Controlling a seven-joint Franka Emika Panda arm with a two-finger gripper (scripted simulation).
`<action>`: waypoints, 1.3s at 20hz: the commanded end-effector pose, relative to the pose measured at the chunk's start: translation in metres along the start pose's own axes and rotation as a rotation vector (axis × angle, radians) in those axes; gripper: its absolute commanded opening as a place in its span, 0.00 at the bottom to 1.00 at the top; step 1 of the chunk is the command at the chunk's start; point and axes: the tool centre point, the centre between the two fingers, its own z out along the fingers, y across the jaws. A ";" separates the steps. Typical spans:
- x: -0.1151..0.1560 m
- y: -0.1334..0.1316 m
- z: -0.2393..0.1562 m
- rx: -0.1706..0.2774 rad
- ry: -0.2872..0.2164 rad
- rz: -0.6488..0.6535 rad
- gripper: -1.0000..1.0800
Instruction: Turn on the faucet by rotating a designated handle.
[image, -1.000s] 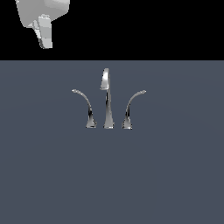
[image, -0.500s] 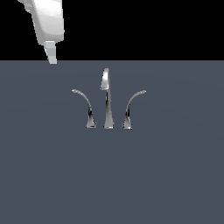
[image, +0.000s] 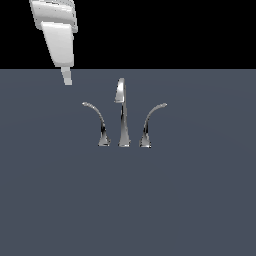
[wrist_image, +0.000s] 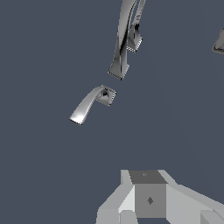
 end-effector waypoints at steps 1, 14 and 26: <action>0.005 -0.011 0.009 -0.001 0.002 0.046 0.00; 0.042 -0.070 0.061 -0.009 0.011 0.311 0.00; 0.070 -0.099 0.087 -0.012 0.012 0.458 0.00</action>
